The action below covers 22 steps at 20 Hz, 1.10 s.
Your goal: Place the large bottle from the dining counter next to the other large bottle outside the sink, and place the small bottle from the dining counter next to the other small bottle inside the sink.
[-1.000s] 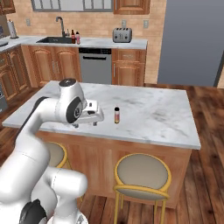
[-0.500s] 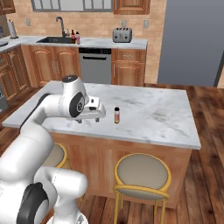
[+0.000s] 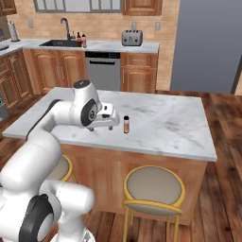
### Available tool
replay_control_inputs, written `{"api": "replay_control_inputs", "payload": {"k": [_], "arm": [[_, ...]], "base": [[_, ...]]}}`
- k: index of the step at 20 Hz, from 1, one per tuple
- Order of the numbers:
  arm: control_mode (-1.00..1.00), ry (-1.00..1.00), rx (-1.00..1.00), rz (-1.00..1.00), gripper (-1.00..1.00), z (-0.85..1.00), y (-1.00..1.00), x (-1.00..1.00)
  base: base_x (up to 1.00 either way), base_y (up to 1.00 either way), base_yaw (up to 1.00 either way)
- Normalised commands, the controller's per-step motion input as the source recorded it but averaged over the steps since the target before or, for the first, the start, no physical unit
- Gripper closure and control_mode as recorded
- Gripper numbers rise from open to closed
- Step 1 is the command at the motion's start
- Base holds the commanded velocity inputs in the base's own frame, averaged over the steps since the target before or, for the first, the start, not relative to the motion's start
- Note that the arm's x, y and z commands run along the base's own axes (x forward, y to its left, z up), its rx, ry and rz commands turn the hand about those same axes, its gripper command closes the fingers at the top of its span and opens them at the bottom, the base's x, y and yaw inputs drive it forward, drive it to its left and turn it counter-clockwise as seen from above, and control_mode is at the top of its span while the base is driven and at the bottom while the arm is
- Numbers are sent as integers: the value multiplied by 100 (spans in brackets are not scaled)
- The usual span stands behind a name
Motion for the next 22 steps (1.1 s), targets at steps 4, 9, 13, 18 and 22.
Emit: {"api": "replay_control_inputs", "payload": {"k": [4,9,13,18,22], "arm": [[-100,-8,0,0,-100,-4,-10,10],[-100,-11,0,0,-100,-8,-4,14],[-100,-6,0,0,-100,-15,0,21],[-100,0,1,0,-100,-2,-1,44],[-100,0,0,0,-100,0,-7,45]], "base": [[0,0,0],[0,0,0],[0,0,0],[0,0,0],[0,0,0]]}}
